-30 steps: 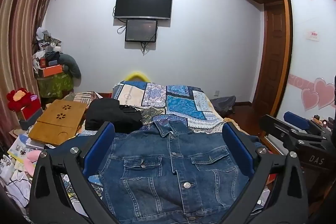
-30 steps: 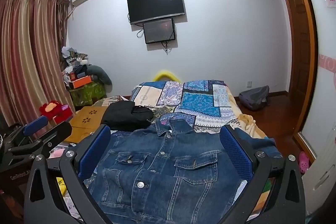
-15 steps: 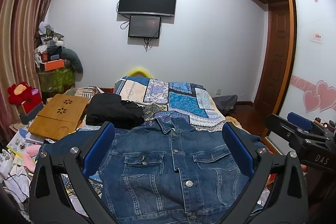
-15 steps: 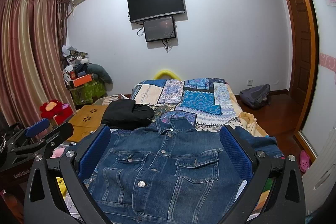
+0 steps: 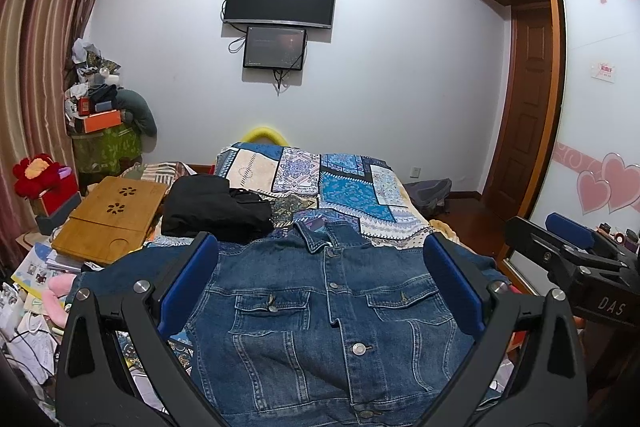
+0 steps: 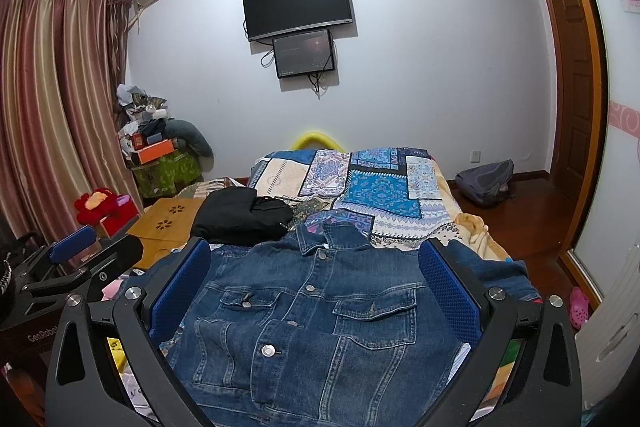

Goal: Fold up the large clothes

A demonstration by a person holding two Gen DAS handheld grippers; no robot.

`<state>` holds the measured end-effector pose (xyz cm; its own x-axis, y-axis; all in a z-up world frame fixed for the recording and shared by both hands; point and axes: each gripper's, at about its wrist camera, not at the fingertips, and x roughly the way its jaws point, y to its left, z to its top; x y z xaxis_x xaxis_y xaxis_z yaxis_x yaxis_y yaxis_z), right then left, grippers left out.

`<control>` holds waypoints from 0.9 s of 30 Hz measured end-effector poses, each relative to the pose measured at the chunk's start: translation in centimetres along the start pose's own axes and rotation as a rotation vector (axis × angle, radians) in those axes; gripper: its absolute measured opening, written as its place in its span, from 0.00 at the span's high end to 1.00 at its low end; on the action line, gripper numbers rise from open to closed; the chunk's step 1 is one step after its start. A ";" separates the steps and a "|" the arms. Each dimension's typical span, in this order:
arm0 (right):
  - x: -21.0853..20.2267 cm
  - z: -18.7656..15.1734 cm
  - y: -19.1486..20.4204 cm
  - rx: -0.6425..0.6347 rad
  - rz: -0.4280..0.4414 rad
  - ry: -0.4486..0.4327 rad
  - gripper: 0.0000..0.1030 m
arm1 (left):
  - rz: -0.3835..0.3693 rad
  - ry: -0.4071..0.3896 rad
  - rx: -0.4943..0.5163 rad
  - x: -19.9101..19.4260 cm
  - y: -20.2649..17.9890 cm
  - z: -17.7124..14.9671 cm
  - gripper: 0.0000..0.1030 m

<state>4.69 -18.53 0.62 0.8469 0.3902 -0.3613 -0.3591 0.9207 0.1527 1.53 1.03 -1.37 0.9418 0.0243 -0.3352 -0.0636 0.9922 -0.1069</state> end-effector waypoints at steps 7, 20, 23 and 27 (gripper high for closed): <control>0.2 0.0 0.1 -0.005 0.000 0.004 0.00 | -0.004 0.003 -0.004 -0.2 0.1 0.1 0.00; 0.3 -0.1 0.1 -0.008 -0.003 0.006 0.00 | -0.007 0.012 -0.014 0.2 0.3 0.2 0.00; 0.3 -0.2 0.1 -0.010 -0.004 0.004 0.00 | -0.006 0.012 -0.014 0.2 0.3 0.3 0.00; 0.3 -0.1 0.0 -0.010 -0.004 0.005 0.00 | -0.006 0.012 -0.013 0.2 0.3 0.4 0.00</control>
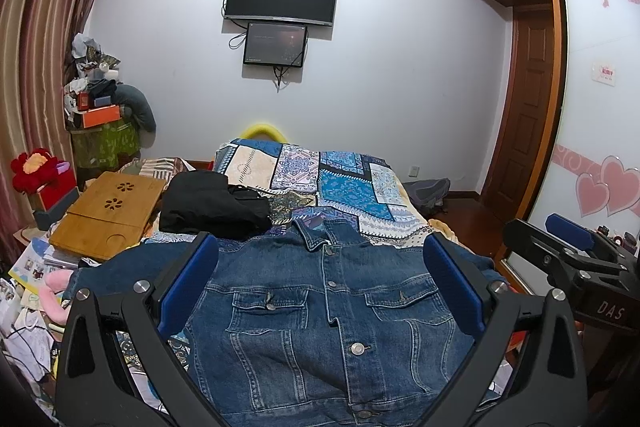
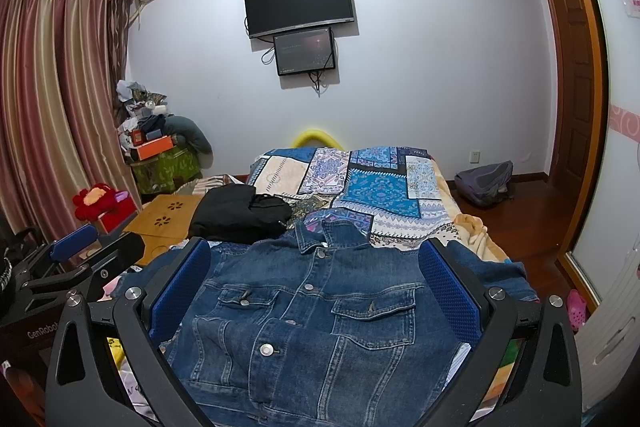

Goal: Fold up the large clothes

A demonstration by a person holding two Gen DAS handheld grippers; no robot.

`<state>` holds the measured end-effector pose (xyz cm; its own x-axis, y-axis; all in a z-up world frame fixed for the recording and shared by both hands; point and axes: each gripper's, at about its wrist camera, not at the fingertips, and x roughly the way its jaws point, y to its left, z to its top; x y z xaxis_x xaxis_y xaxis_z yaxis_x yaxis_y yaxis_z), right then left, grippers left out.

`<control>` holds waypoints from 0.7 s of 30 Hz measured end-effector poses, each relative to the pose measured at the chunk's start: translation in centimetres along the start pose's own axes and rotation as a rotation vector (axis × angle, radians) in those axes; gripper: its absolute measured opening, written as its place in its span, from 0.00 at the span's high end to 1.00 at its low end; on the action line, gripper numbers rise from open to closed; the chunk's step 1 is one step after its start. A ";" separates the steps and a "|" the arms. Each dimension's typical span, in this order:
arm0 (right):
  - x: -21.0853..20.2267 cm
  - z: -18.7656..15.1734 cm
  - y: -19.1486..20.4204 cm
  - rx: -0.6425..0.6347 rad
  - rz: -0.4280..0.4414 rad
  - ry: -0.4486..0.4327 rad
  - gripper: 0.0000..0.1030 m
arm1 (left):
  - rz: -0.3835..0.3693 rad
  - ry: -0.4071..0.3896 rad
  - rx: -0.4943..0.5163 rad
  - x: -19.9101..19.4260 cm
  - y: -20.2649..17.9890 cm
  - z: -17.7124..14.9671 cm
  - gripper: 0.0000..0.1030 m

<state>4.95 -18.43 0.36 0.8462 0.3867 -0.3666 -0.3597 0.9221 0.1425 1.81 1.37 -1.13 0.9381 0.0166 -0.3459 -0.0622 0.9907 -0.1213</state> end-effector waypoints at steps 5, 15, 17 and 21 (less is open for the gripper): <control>0.0 0.0 0.0 -0.001 0.000 0.001 0.00 | 0.000 0.002 0.001 0.2 0.0 0.0 0.00; 0.3 -0.2 0.2 0.001 -0.004 0.012 0.00 | 0.003 0.016 -0.007 0.8 0.4 -0.2 0.00; 0.6 -0.1 0.1 0.001 -0.006 0.020 0.00 | 0.006 0.019 -0.010 1.1 0.6 -0.2 0.00; 1.3 -0.1 0.2 -0.001 -0.012 0.036 0.00 | 0.017 0.026 -0.018 2.1 1.4 -0.2 0.00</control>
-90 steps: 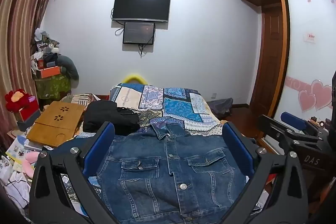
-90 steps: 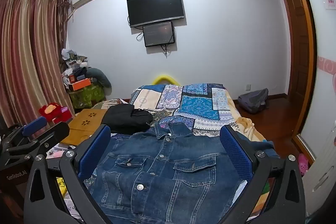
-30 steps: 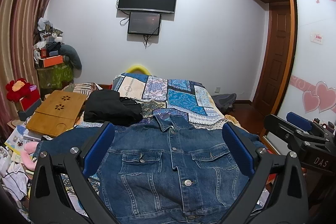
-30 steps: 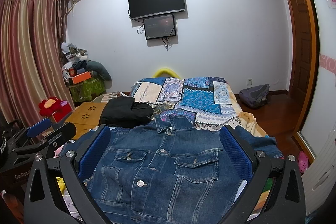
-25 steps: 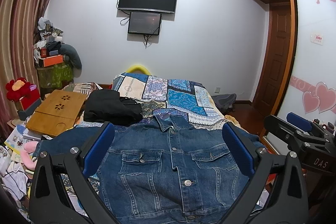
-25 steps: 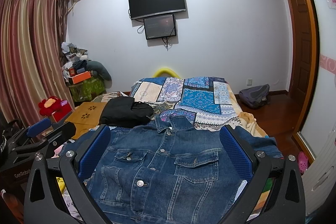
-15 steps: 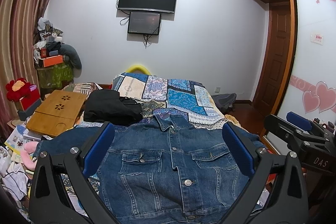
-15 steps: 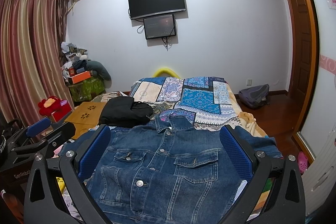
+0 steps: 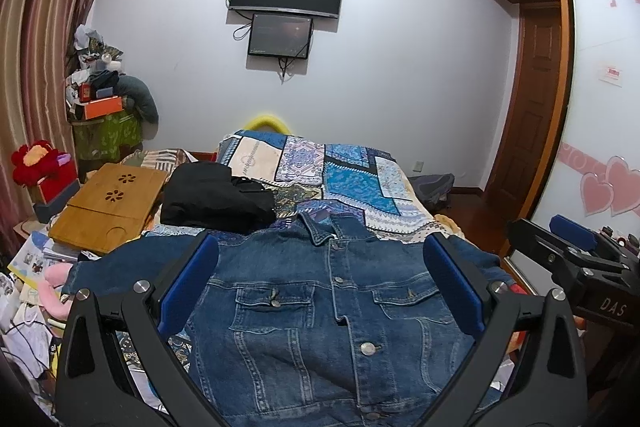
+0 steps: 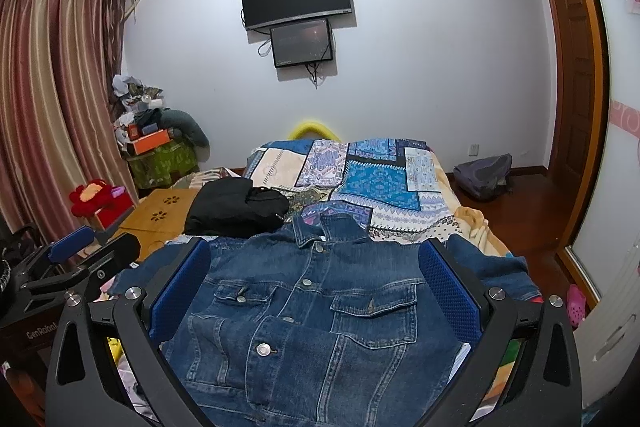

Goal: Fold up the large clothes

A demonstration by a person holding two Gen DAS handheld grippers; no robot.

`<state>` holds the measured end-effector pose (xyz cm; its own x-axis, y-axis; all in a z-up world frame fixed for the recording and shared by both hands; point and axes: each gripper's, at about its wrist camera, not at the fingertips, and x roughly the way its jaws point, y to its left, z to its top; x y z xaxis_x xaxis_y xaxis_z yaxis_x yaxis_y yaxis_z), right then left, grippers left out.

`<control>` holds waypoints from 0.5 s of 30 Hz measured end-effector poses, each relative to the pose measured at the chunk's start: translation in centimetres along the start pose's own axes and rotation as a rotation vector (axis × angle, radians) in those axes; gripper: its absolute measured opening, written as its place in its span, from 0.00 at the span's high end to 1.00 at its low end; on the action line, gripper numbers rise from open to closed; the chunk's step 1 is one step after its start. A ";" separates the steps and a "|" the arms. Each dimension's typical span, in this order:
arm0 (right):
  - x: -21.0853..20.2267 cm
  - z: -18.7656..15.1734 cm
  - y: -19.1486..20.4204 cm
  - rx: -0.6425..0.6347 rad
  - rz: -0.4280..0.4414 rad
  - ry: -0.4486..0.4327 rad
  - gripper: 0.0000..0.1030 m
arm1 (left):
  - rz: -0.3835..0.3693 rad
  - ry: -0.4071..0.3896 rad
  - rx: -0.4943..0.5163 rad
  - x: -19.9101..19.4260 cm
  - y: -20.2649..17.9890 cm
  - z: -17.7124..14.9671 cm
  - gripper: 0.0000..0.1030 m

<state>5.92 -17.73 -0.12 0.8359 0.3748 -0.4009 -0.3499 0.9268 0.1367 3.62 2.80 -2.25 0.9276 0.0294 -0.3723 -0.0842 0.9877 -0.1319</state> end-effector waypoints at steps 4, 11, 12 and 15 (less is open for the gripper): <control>1.2 0.1 0.1 -0.007 -0.013 0.023 0.00 | 0.031 -0.009 -0.025 1.2 1.6 0.2 0.00; 4.0 0.5 0.0 -0.014 -0.041 0.073 0.00 | 0.136 -0.037 -0.080 4.0 6.5 1.5 0.00; 4.3 0.5 0.0 -0.014 -0.044 0.079 0.00 | 0.166 -0.047 -0.086 4.5 7.5 1.6 0.00; 5.9 0.8 -0.3 -0.014 -0.051 0.105 0.00 | 0.219 -0.047 -0.103 5.8 10.4 1.8 0.00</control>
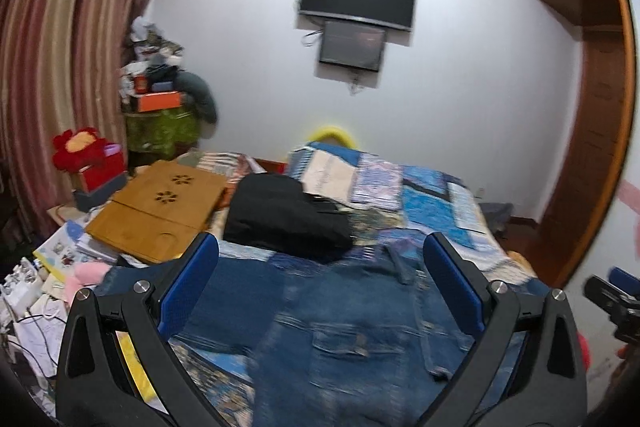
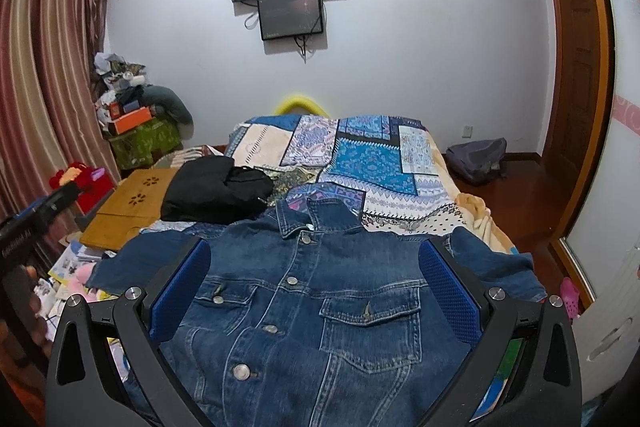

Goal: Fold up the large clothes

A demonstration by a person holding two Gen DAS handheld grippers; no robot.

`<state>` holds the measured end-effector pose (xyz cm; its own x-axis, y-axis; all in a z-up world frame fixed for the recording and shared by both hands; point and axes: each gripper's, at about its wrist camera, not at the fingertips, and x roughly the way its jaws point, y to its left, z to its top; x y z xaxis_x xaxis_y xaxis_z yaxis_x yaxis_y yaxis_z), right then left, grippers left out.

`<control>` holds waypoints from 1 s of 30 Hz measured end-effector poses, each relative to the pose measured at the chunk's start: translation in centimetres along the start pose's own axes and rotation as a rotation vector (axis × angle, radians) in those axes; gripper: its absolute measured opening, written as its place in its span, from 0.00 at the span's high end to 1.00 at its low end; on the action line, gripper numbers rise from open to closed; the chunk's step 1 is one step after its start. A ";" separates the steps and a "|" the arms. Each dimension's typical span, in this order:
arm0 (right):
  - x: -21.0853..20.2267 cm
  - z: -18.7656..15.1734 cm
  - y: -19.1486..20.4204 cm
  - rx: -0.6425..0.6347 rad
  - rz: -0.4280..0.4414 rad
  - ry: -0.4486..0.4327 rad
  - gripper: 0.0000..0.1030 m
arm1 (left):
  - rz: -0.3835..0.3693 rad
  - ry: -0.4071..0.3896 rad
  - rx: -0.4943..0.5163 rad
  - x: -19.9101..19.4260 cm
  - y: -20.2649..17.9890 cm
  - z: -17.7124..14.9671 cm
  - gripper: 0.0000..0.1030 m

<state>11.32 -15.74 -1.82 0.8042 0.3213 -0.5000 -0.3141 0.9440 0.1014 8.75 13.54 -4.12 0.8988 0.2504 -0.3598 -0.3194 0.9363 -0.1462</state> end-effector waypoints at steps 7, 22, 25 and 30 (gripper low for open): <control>4.9 0.0 -0.7 0.010 -0.031 0.088 0.00 | 0.236 0.030 -0.084 5.9 8.0 -1.3 0.00; 13.7 -1.6 -2.3 0.041 -0.082 0.340 0.00 | 0.346 0.527 -0.469 18.6 26.7 -13.2 0.14; 14.3 -1.4 -1.9 0.028 -0.081 0.348 0.00 | 0.277 0.590 -0.601 20.0 29.0 -16.0 0.18; 15.2 -1.2 -1.3 -0.002 -0.080 0.358 0.00 | 0.177 0.617 -0.796 21.6 31.3 -19.0 0.22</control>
<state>23.31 -12.15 -10.56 0.5985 0.1995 -0.7759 -0.2584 0.9648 0.0487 12.48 43.56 -34.01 0.5795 -0.0117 -0.8149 -0.7417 0.4067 -0.5333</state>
